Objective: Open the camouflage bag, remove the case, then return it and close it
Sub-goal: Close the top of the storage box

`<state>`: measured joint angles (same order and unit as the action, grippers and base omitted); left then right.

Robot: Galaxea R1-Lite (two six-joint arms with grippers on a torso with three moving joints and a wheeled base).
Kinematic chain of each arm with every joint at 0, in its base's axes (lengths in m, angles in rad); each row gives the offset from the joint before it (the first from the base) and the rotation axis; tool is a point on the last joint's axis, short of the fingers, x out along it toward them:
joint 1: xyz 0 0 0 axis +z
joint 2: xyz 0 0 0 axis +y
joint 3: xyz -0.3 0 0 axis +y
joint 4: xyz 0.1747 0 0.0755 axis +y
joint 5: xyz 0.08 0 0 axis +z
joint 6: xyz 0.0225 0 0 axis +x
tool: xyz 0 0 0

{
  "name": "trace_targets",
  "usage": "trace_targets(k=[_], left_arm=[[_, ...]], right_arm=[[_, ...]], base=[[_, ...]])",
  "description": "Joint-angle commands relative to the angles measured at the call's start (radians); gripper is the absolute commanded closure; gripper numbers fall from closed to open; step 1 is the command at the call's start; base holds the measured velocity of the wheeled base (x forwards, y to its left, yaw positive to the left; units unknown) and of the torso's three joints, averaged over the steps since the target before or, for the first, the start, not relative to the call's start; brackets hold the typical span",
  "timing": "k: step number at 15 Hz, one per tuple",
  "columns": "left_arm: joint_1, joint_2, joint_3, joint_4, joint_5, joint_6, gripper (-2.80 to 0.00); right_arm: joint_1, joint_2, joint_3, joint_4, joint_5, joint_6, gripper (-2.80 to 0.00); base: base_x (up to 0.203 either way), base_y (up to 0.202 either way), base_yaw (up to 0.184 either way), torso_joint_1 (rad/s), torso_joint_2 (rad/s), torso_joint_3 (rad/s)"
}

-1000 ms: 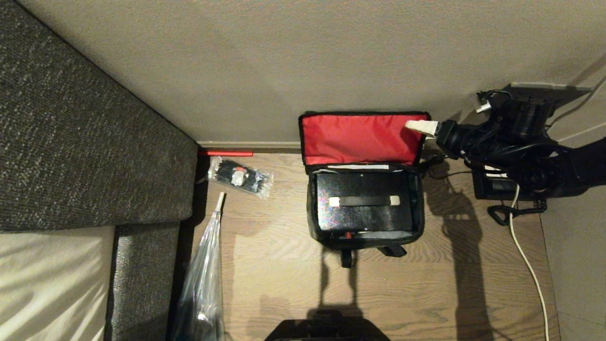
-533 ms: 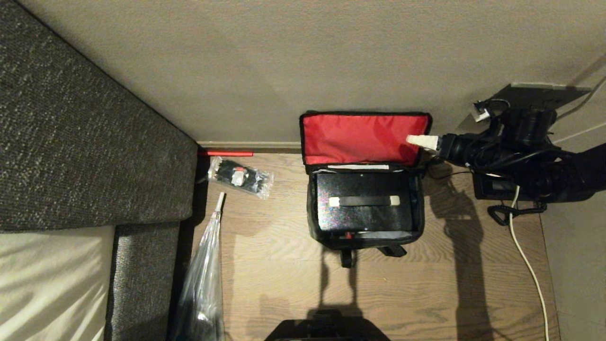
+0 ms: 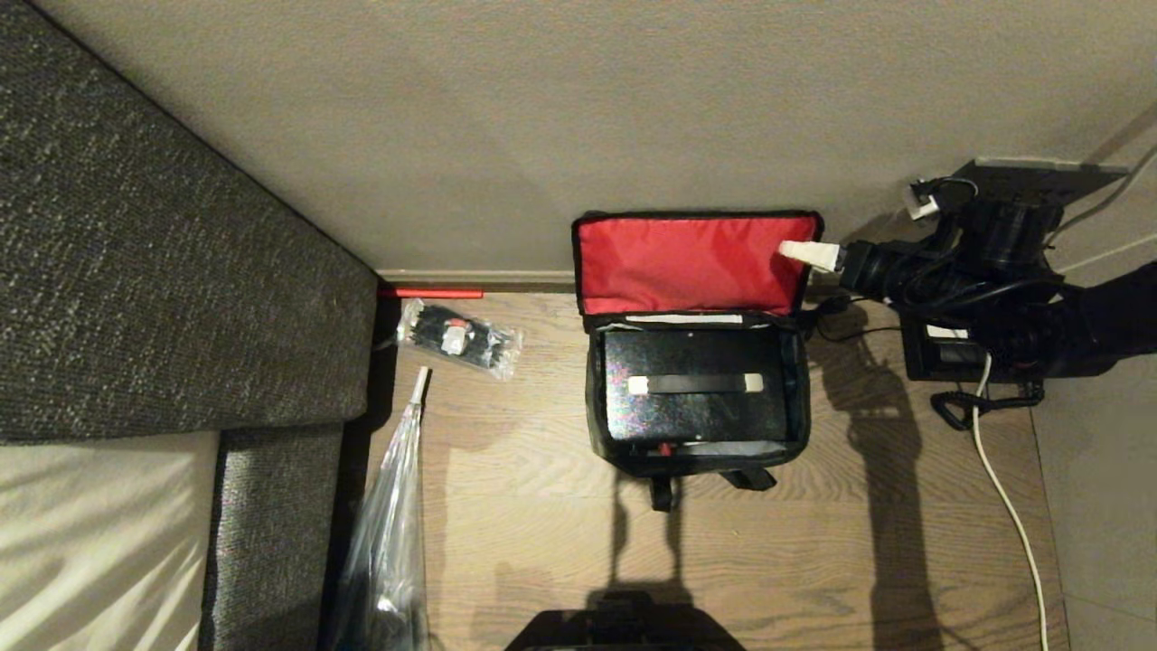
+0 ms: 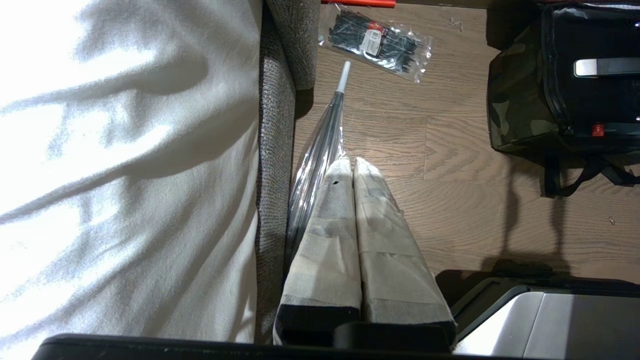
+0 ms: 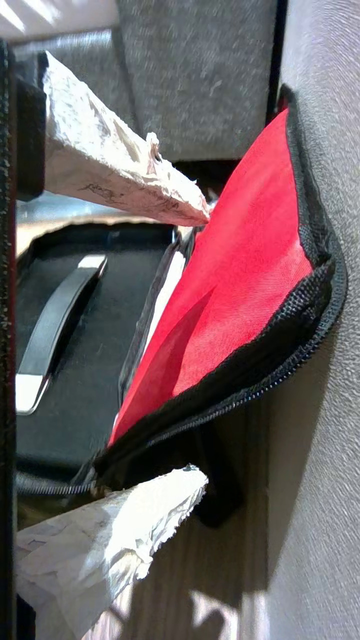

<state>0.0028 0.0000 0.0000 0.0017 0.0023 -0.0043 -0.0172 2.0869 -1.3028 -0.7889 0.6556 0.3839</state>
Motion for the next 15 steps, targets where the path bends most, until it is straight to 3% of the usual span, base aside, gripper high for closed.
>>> trace_targets(k=[1,4,7,12,15], left_arm=[[0.0,0.0,0.0,0.0,0.001,0.0,0.0],[0.0,0.0,0.0,0.0,0.001,0.0,0.0],[0.0,0.0,0.0,0.0,0.001,0.0,0.0],[0.0,0.0,0.0,0.0,0.001,0.0,0.0],[0.0,0.0,0.0,0.0,0.001,0.0,0.0]], right_arm=[[0.0,0.019,-0.016,-0.021,0.007,0.021,-2.8],[0.005,0.018,-0.015,-0.093,0.029,0.073,-2.8],[0.006,0.009,-0.017,-0.249,0.102,0.303,-2.8],[0.022,-0.037,0.091,-0.262,0.149,0.328,-2.8],[0.022,-0.081,0.188,-0.243,0.234,0.326,-2.8]], base=[[0.0,0.0,0.0,0.0,0.0,0.0],[0.0,0.0,0.0,0.0,0.0,0.0],[0.0,0.0,0.0,0.0,0.0,0.0],[0.0,0.0,0.0,0.0,0.0,0.0],[0.0,0.0,0.0,0.0,0.0,0.0]])
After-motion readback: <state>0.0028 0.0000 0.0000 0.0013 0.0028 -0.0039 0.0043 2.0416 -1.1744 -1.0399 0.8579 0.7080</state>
